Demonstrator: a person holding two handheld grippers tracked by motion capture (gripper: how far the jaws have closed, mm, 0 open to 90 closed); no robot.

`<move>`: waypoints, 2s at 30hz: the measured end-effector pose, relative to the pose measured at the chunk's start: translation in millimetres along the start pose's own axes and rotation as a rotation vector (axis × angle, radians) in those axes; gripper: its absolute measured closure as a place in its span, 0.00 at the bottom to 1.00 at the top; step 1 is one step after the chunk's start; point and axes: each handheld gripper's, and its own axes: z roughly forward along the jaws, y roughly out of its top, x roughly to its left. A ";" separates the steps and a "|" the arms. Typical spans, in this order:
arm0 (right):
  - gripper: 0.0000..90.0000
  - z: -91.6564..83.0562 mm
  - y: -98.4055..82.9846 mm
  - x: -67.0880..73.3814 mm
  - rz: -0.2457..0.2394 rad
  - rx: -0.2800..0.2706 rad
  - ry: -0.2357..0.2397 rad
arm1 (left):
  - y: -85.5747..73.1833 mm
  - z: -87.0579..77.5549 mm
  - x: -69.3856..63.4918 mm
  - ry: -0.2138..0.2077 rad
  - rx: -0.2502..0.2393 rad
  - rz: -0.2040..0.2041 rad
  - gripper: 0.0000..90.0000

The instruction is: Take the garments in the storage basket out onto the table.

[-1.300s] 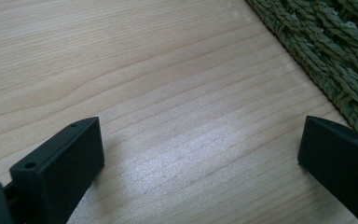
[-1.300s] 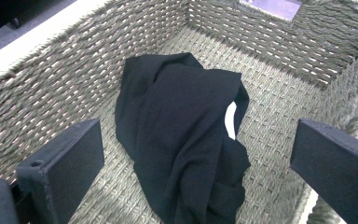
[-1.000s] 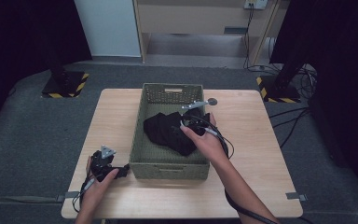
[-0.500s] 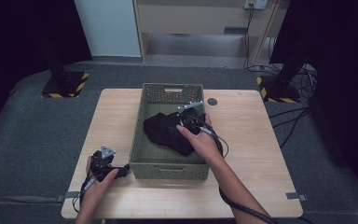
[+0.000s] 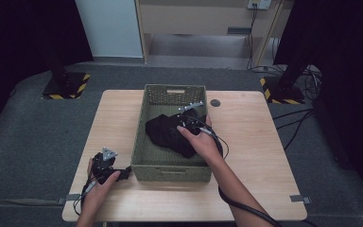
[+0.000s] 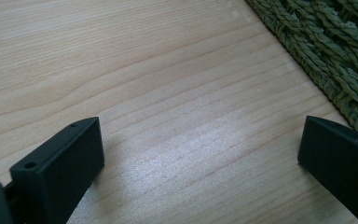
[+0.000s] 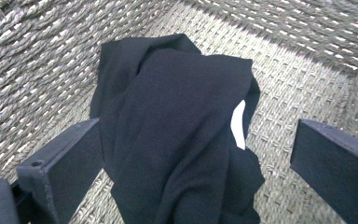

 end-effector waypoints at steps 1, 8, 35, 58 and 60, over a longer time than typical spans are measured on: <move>0.03 1.5 -0.1 0.4 0.000 0.003 0.002 | 0.0 0.0 0.0 0.000 0.000 0.000 0.00; 0.03 9.6 0.1 2.6 -0.007 0.016 0.002 | 0.0 0.0 0.0 0.000 0.000 0.000 0.00; 0.03 30.4 -2.9 2.2 -0.001 0.068 -0.008 | 0.0 0.0 0.0 0.000 0.000 0.000 0.00; 0.03 58.4 -0.3 13.5 -0.019 0.127 0.006 | 0.0 0.0 0.0 0.000 0.000 0.000 0.00; 0.04 61.8 -1.1 15.1 -0.017 0.138 0.007 | 0.0 0.0 0.0 0.000 0.000 0.000 0.00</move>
